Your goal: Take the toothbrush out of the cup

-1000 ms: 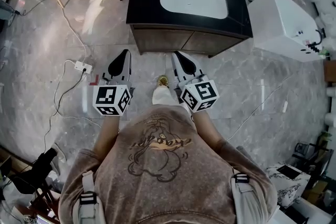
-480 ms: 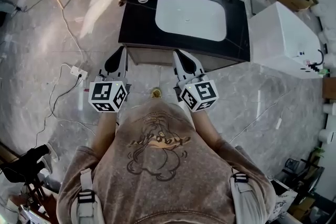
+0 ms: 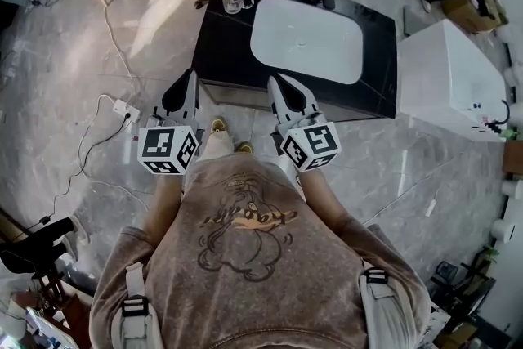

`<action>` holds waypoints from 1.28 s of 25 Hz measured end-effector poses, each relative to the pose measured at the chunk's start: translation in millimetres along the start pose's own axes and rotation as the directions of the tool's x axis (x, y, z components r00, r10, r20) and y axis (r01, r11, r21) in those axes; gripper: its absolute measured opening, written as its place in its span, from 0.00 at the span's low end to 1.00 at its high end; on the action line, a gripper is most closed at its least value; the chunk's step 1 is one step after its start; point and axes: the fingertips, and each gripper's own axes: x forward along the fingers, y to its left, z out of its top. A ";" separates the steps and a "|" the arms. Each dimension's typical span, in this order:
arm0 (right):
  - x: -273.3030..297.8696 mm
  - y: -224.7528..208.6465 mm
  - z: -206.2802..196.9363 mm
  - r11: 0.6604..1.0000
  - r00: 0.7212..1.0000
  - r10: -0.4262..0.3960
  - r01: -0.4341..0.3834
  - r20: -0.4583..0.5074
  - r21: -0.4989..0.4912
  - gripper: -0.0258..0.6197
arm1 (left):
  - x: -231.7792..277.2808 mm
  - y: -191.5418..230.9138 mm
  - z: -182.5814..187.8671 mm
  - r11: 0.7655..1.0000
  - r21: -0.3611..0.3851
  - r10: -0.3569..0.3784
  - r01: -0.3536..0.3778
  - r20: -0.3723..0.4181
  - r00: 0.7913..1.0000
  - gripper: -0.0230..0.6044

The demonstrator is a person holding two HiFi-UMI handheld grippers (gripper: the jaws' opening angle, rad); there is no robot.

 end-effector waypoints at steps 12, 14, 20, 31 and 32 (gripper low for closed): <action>50.0 -19.9 16.3 0.999 0.998 -0.041 0.041 0.040 -0.018 0.07 | 50.8 27.3 15.6 0.999 0.003 -0.042 0.042 0.008 0.999 0.07; 55.4 -21.2 17.9 0.999 0.998 -0.041 0.041 0.042 -0.019 0.07 | 56.2 28.8 15.2 0.999 -0.003 -0.047 0.047 0.000 0.999 0.06; 67.2 -22.2 17.3 0.999 0.999 -0.025 0.027 0.033 -0.045 0.07 | 66.5 29.3 13.1 0.997 -0.015 -0.072 0.072 -0.010 0.997 0.07; 97.5 -29.5 -0.1 0.999 1.000 0.012 -0.012 -0.014 -0.042 0.07 | 80.2 36.8 7.5 0.997 -0.032 -0.074 0.074 -0.025 0.997 0.07; 102.3 -31.1 -3.9 0.999 1.000 0.016 -0.017 -0.022 -0.040 0.07 | 80.8 37.7 6.4 0.997 -0.033 -0.072 0.071 -0.026 0.997 0.07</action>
